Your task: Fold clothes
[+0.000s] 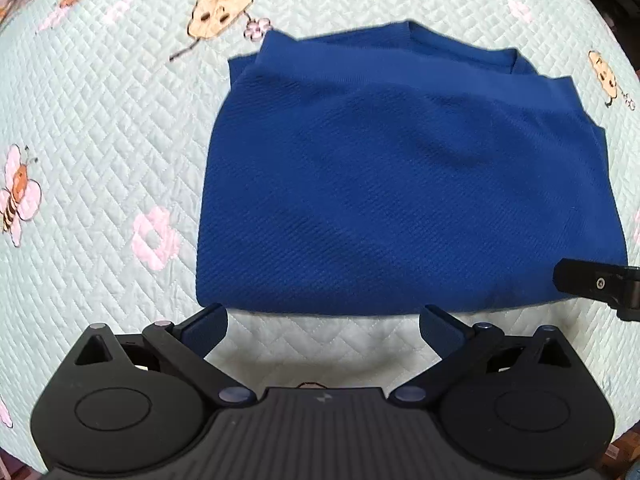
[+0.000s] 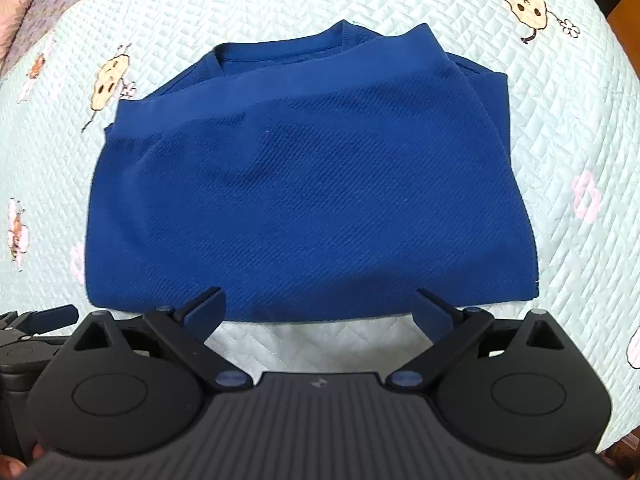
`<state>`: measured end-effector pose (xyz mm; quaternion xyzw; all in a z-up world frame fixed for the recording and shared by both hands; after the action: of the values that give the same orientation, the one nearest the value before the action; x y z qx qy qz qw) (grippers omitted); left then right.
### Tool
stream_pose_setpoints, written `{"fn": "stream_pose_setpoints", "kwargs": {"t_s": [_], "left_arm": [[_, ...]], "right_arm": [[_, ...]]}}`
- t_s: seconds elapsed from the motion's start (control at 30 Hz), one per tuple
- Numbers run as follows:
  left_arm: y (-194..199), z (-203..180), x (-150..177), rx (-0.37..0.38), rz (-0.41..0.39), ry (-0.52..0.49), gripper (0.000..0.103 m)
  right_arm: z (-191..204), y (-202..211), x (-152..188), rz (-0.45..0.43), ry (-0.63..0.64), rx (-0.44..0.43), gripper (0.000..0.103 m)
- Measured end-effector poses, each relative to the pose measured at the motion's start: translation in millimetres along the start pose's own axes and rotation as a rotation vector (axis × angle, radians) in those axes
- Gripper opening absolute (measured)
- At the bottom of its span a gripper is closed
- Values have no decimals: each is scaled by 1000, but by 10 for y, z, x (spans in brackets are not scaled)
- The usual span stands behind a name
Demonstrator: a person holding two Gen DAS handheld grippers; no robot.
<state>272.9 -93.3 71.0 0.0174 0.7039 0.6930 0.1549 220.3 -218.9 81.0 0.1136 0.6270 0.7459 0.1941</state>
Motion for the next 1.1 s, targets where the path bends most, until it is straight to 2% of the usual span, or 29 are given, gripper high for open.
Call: {"fn": "stream_pose_setpoints", "kwargs": {"t_s": [0.07,0.1,0.17,0.23,0.27,0.3,0.33,0.37,0.47,0.53,0.57,0.67,0.77,0.87,1.0,1.1], "left_arm": [[197,-53,15,-56,-164,-54,87],[338,-99,50,-87,-286,-106,91],[610,-177,131,-139,-510,-196,100],[834,-196,256,-150,-708,-228,101],[922,-204,328,-159,-801,-242,102],[990,-220,395,-175,-874,-254,102],[1055,-237,462,-193,-945,-267,102],[1105,-255,519,-209,-997,-279,102],[1207,-350,679,-250,-1084,-305,102],[1249,-397,788,-259,-1095,-312,102],[1253,-414,830,-250,-1072,-315,102],[1241,-437,960,-186,-964,-305,102],[1125,-359,1197,-126,-868,-225,102],[945,-209,1558,-116,-846,-160,102],[706,-173,1997,-228,-816,-148,102],[516,-115,2128,-259,-740,-158,102]], "right_arm": [[-28,127,23,-61,-3,-47,98],[-50,234,48,-119,-5,-92,96],[-169,580,167,-336,-36,-256,96],[-317,957,412,-630,-39,-412,97],[-371,1093,554,-766,-23,-446,102],[-419,1216,700,-899,-2,-468,103],[-451,1291,818,-992,22,-478,103],[-466,1322,905,-1040,35,-472,103],[-500,1377,1136,-1141,57,-446,103],[-551,1402,1346,-1211,45,-458,103],[-579,1415,1456,-1248,39,-465,103],[-641,1312,1710,-1276,40,-445,103],[-702,1200,1958,-1298,42,-422,103],[-810,855,2096,-1158,-34,-417,103],[-830,217,2370,-964,-72,-354,103],[-837,-189,2528,-794,-118,-391,103]]}}
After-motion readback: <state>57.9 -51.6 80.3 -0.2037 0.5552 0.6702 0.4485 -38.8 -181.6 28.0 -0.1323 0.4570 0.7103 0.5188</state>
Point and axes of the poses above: each gripper's, at about its wrist camera, not at the fingertips, and y roughly against the way its jaws point, z to its left, x to its underside, the point moved 1 cm from there along -y, roughly the way its jaws point, and after that the axes turned 12 degrees about -y, right-handed, at the moved point
